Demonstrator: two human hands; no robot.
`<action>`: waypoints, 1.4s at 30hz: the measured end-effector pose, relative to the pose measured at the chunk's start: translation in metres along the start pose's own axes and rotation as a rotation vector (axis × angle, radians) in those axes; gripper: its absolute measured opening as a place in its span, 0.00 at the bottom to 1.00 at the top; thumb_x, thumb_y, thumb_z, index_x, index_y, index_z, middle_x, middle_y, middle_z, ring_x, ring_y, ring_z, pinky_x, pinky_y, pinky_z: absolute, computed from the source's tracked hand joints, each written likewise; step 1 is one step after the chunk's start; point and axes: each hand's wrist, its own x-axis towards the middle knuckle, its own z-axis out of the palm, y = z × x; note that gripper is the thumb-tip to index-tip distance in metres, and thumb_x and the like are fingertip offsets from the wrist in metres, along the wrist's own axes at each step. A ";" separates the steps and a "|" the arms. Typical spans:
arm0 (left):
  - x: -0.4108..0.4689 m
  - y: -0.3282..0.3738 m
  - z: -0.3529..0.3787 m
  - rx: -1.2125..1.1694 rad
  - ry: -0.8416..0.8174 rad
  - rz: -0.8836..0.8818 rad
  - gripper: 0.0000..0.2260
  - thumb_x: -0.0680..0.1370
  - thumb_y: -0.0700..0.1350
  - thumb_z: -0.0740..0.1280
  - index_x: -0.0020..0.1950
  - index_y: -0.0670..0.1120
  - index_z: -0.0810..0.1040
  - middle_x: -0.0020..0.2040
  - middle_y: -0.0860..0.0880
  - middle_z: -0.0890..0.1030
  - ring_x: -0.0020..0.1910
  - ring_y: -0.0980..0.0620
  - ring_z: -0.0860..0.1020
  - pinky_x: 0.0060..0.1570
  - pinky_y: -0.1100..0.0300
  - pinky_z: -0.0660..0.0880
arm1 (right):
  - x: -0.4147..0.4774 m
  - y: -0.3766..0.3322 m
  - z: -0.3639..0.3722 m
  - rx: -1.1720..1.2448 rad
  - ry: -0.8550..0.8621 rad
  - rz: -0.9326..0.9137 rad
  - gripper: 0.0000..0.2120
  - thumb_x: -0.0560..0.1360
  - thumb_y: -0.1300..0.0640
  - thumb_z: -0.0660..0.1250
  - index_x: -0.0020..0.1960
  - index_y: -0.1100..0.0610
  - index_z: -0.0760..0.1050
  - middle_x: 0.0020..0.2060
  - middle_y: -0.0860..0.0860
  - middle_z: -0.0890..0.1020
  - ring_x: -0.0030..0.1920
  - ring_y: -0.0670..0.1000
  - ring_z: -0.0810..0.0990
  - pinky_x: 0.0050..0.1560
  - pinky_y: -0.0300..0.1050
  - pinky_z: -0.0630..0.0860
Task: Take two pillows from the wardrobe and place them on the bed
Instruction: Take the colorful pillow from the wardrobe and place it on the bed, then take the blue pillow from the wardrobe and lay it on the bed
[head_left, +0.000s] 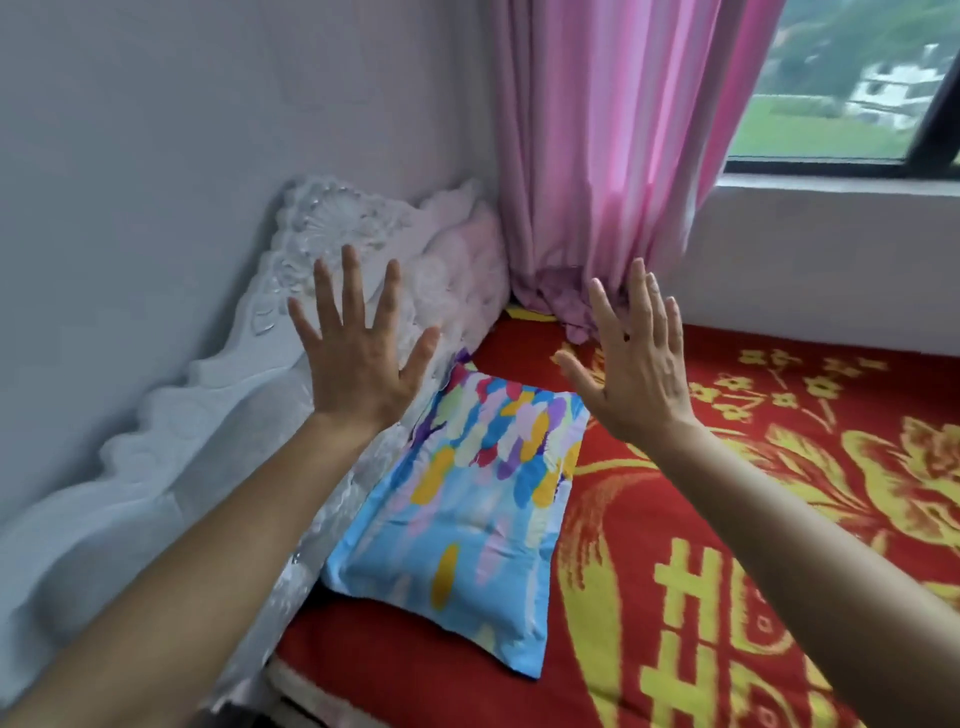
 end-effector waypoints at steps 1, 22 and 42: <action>-0.015 0.011 -0.011 0.025 0.001 -0.005 0.33 0.79 0.68 0.50 0.80 0.56 0.47 0.81 0.43 0.47 0.79 0.38 0.46 0.71 0.28 0.51 | -0.010 0.004 -0.004 0.016 -0.001 -0.040 0.37 0.78 0.32 0.54 0.80 0.50 0.51 0.80 0.60 0.48 0.80 0.60 0.49 0.78 0.62 0.51; -0.315 0.036 -0.255 0.212 -0.062 -0.254 0.32 0.79 0.66 0.46 0.80 0.54 0.48 0.81 0.41 0.49 0.79 0.37 0.47 0.71 0.27 0.50 | -0.182 -0.130 -0.167 0.302 -0.134 -0.278 0.40 0.77 0.34 0.59 0.81 0.50 0.46 0.80 0.60 0.48 0.80 0.61 0.50 0.78 0.62 0.50; -0.673 0.045 -0.531 0.654 -0.136 -0.645 0.33 0.80 0.65 0.51 0.80 0.51 0.50 0.81 0.39 0.47 0.79 0.36 0.48 0.71 0.27 0.48 | -0.435 -0.305 -0.324 0.677 -0.229 -0.707 0.41 0.77 0.33 0.57 0.81 0.52 0.47 0.79 0.63 0.48 0.80 0.62 0.49 0.78 0.63 0.51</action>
